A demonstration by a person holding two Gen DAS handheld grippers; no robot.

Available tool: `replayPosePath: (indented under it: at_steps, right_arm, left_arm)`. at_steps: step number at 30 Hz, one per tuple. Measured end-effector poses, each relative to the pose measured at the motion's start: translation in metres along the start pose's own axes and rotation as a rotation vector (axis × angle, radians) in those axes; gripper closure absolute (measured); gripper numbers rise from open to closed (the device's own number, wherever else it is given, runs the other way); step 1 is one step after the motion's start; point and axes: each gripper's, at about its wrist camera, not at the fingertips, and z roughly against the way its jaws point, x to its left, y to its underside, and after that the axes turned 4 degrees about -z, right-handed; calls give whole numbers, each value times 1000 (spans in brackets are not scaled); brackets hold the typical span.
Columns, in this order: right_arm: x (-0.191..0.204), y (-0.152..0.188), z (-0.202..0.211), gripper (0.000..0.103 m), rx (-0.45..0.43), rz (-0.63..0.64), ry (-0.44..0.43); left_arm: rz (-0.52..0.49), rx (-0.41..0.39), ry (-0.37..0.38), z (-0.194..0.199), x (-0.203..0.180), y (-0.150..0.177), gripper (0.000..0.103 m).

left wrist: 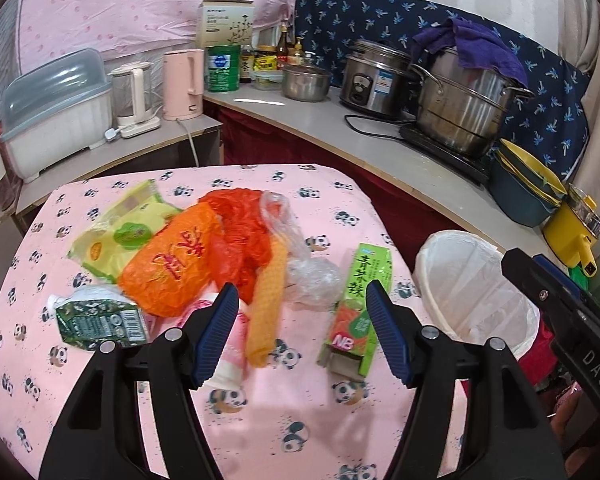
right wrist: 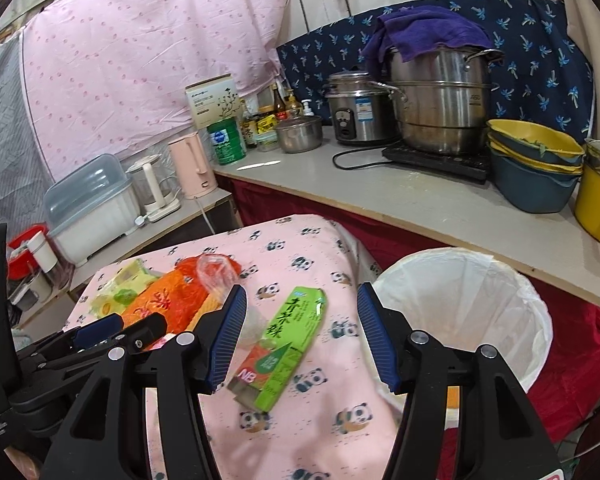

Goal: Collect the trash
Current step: 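Move both tools back over the remaining trash on the table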

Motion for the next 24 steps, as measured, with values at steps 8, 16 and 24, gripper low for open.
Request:
replayPosePath:
  at_steps: [8, 16, 24]
  right_arm:
    - [33, 16, -16, 47, 54, 34, -22]
    - [57, 29, -48, 47, 119, 57, -32]
    - [70, 36, -89, 47, 181, 79, -26]
  left_arm:
    - [48, 13, -43, 3, 46, 13, 40]
    - [121, 45, -73, -5, 89, 23, 40]
    - [151, 72, -86, -20, 116, 28, 39]
